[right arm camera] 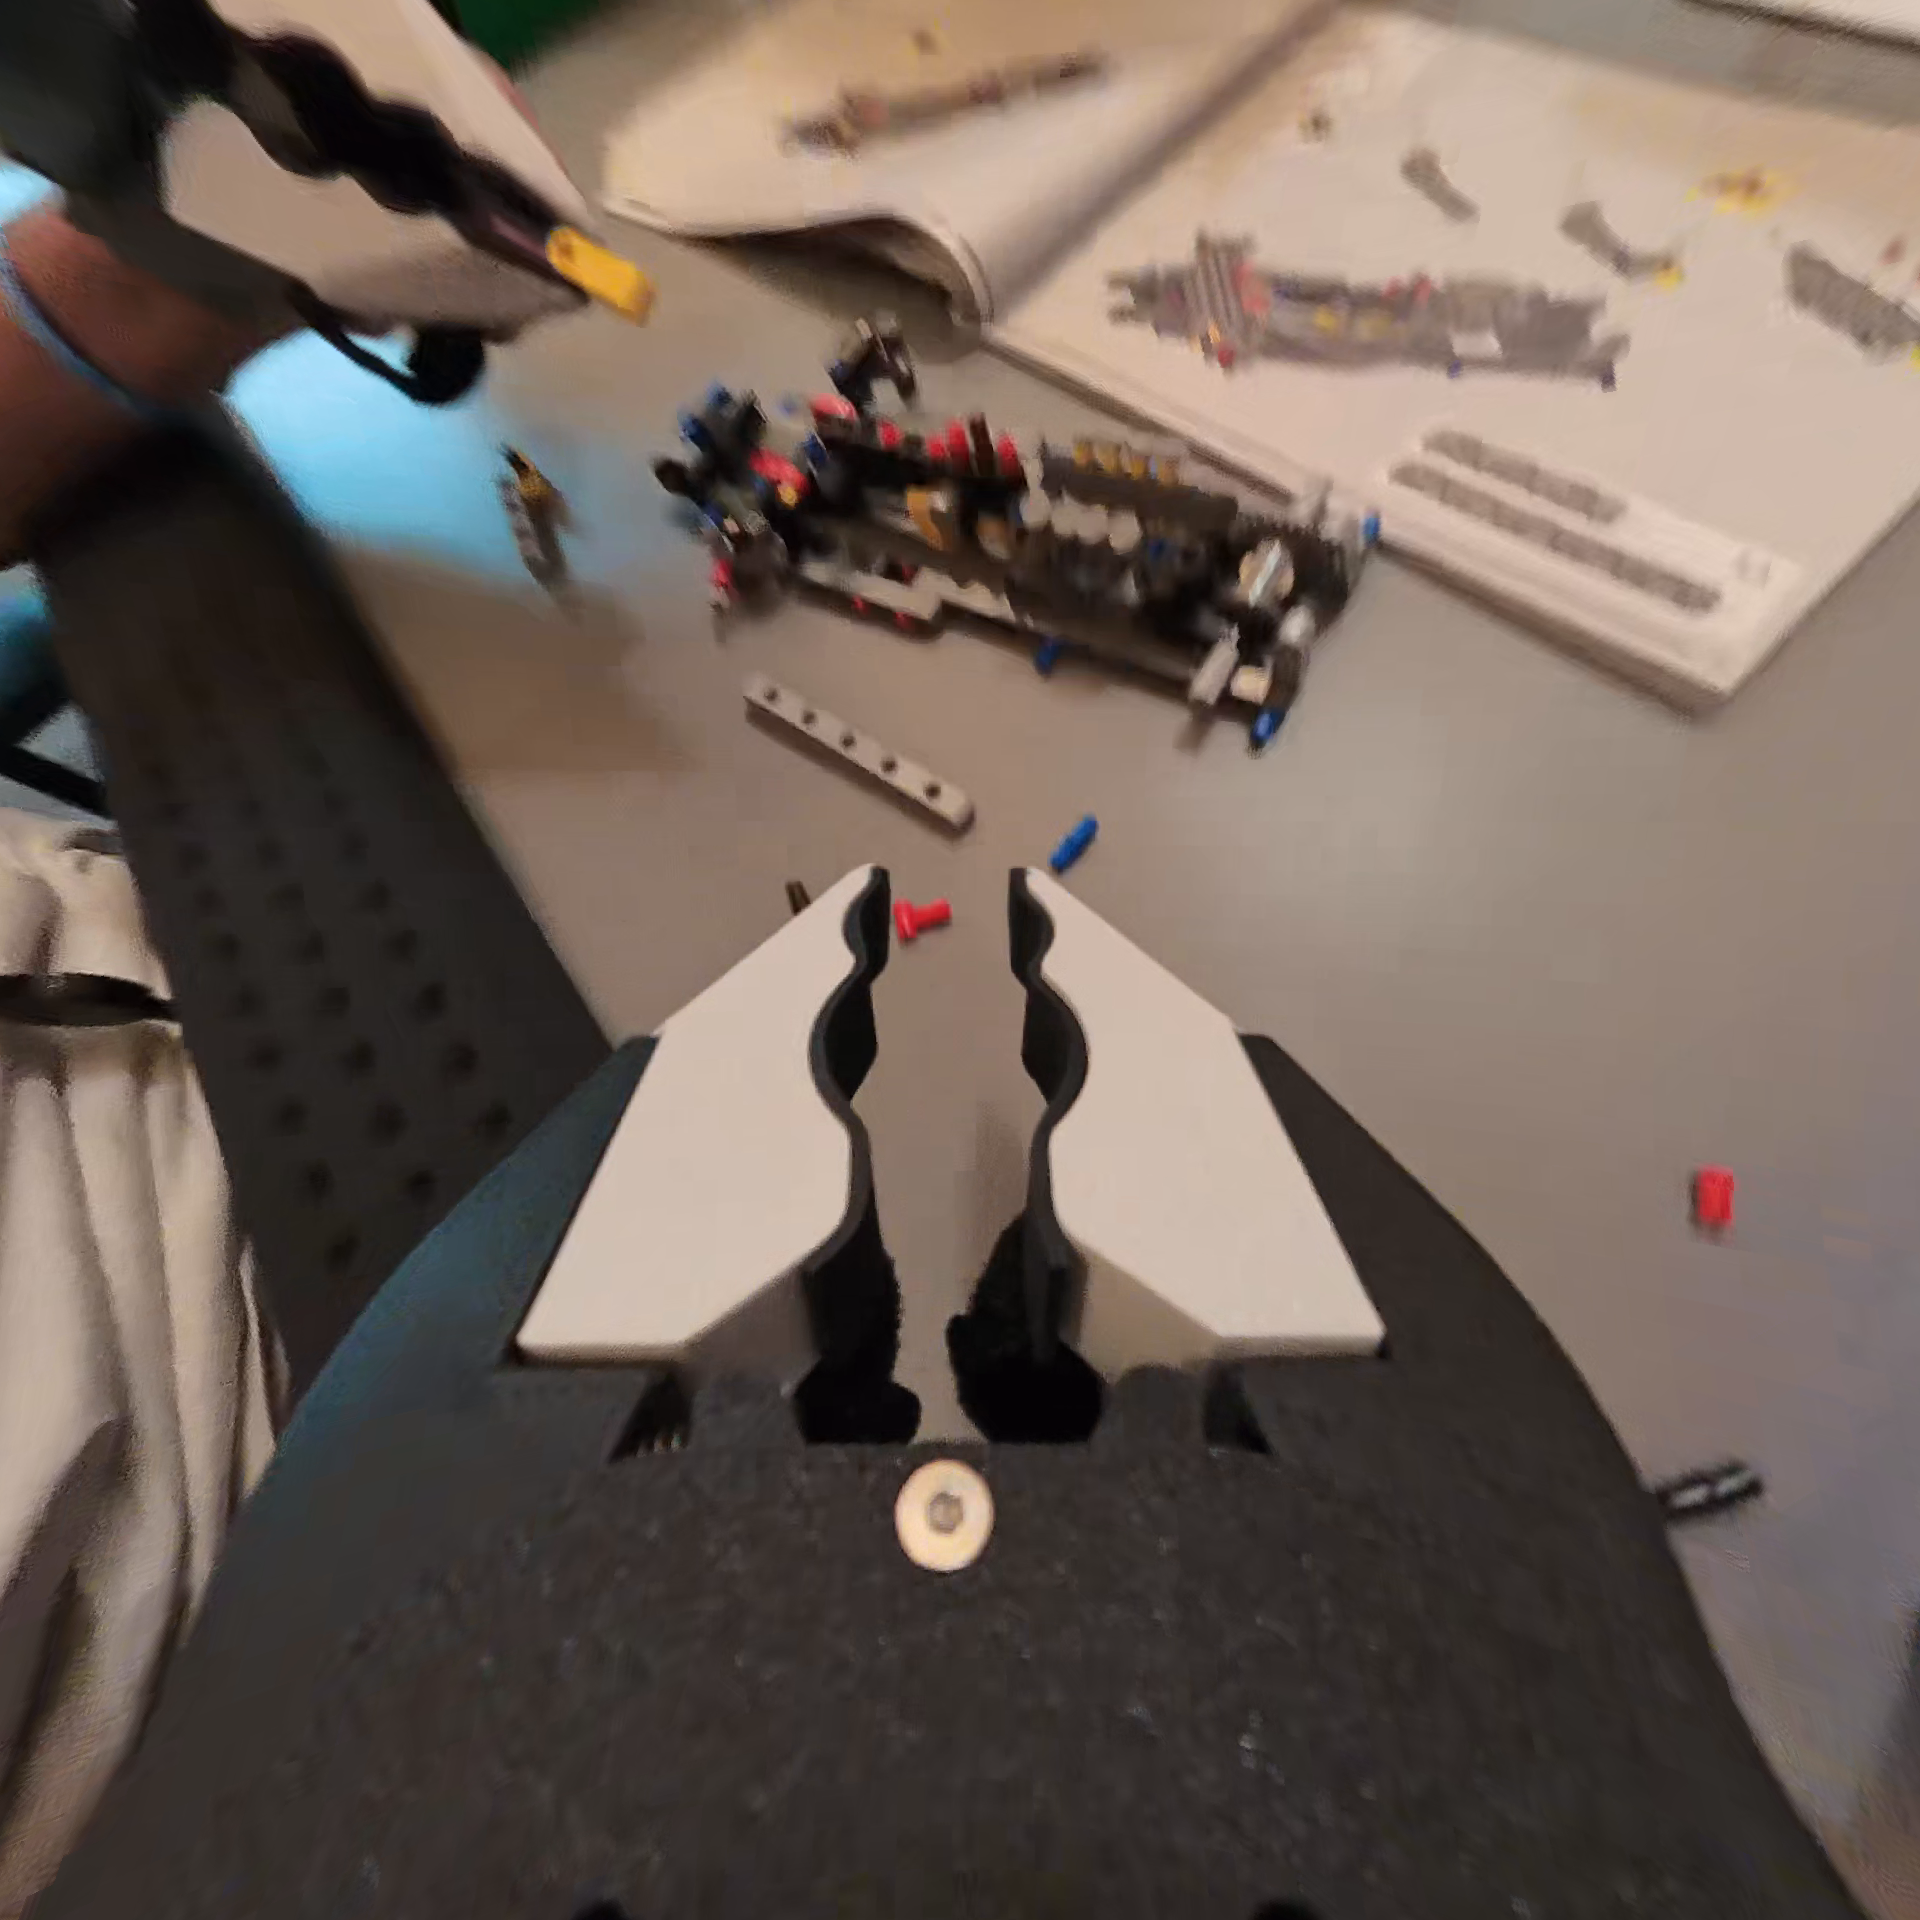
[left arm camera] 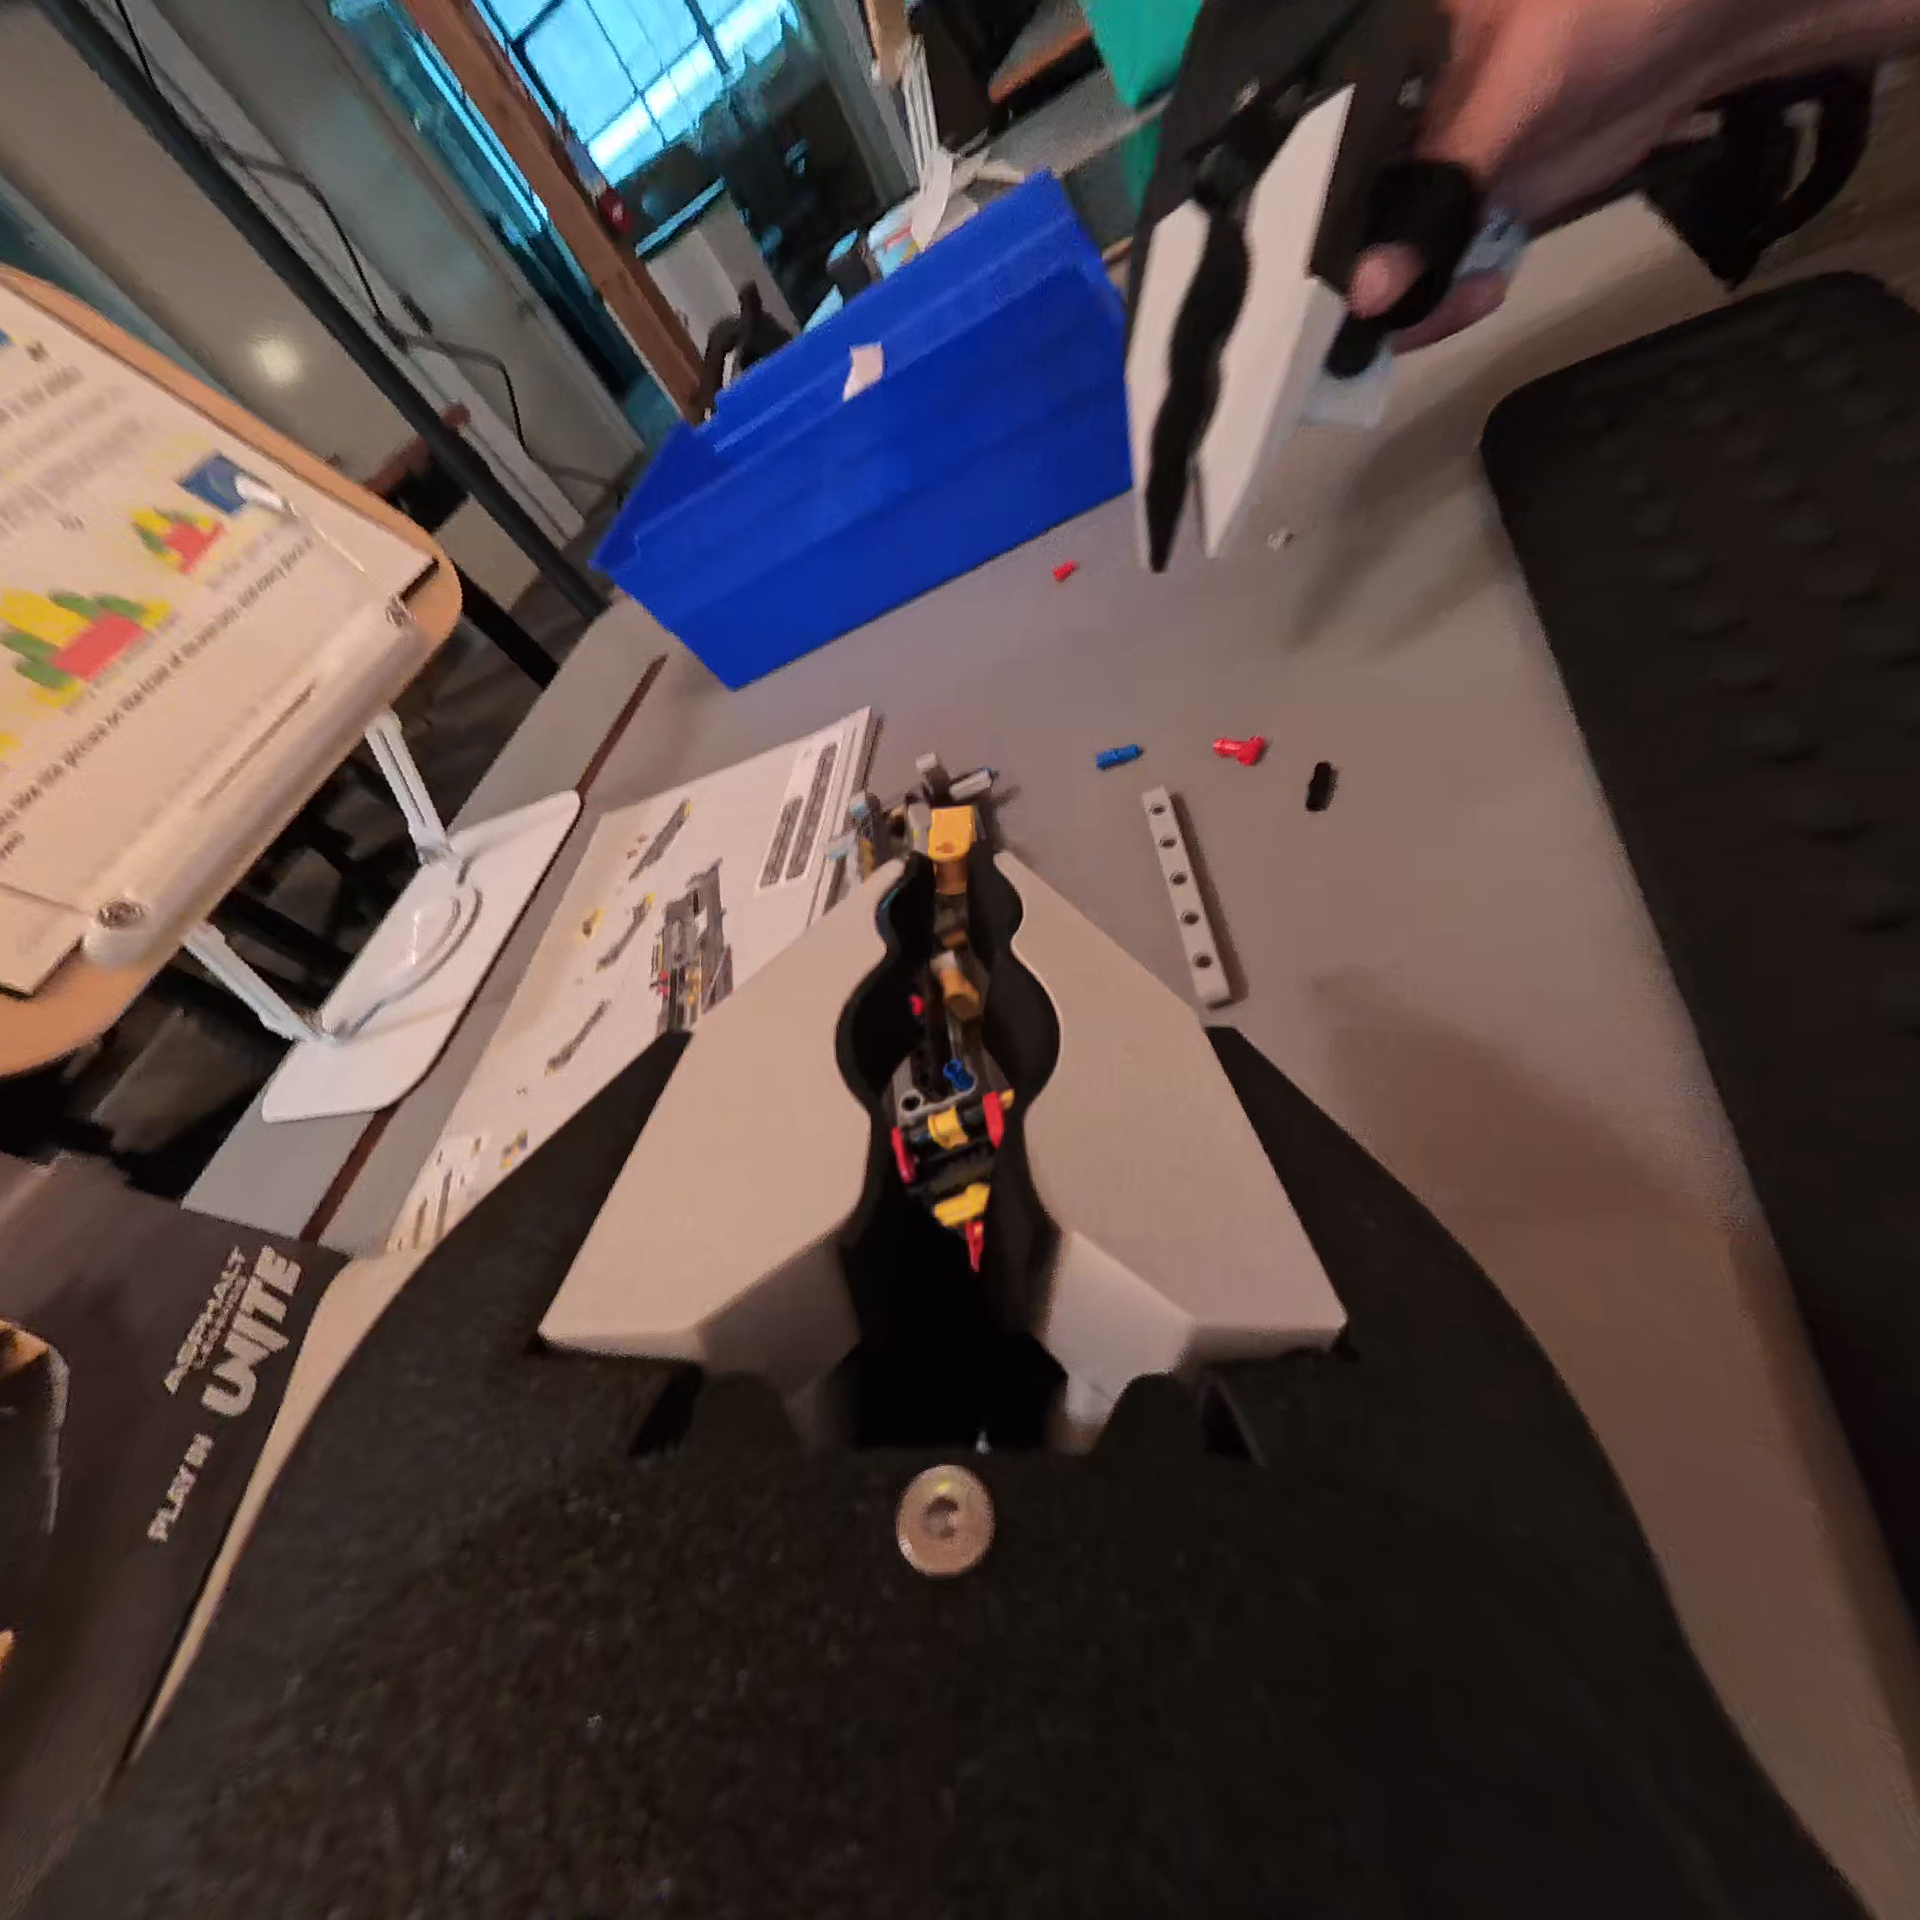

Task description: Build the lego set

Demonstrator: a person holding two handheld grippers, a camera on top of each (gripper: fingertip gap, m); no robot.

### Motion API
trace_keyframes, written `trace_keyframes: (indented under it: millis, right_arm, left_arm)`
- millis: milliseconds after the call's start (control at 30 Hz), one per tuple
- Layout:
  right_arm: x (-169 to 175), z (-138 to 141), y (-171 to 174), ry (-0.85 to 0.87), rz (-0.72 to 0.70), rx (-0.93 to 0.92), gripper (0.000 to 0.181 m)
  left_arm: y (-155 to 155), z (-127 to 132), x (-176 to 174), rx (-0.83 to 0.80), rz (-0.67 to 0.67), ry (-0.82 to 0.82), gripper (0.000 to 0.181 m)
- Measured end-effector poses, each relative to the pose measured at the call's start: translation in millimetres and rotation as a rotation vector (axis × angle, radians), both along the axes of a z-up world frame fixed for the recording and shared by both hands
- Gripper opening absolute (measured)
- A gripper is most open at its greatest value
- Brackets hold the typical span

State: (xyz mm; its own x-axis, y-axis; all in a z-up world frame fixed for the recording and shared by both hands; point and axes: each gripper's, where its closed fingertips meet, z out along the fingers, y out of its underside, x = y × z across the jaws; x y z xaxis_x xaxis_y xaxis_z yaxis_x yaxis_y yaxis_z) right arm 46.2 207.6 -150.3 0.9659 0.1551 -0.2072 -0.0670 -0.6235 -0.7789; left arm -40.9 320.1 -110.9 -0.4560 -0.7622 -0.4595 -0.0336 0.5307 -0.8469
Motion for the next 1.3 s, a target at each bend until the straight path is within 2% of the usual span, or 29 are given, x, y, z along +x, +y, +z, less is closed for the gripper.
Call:
trace_keyframes:
  millis: [67, 267, 367, 467, 767, 867, 1000, 1133, 1300]
  right_arm:
    - [-1, -13, -2, -0.02, -0.057, -0.032, 0.021]
    - [13, -40, 22, -0.089, -0.192, -0.081, 0.018]
    - [12, -40, 29, -0.034, -0.162, -0.095, 0.012]
    - [11, -53, 26, -0.038, -0.109, -0.181, 0.019]
    - [-8, -50, 43, 0.043, -0.018, -0.128, 0.017]
    - [6, -37, 51, -0.022, 0.07, -0.036, 0.017]
    - [19, -38, 65, -0.191, 0.319, 0.079, 0.022]
    - [6, -43, 73, -0.239, 0.522, 0.073, 0.023]
    - [-14, -45, 80, -0.339, 0.705, 0.093, 0.025]
  left_arm:
    - [7, -7, 3, 0.002, 0.025, 0.031, 0.004]
    - [9, -14, 5, -0.008, 0.033, 0.052, 0.004]
    - [6, -19, 4, 0.023, 0.022, 0.056, 0.004]
    - [3, -21, 3, 0.039, 0.007, 0.06, 0.005]
    - [4, -20, 2, 0.054, 0.002, 0.052, 0.004]
    - [5, -20, 2, 0.062, 0.005, 0.05, 0.004]
    - [5, -19, 2, 0.061, 0.002, 0.046, 0.004]
    - [6, -22, 1, 0.087, 0.002, 0.048, 0.004]
    - [4, -27, 0, 0.111, -0.009, 0.057, 0.004]
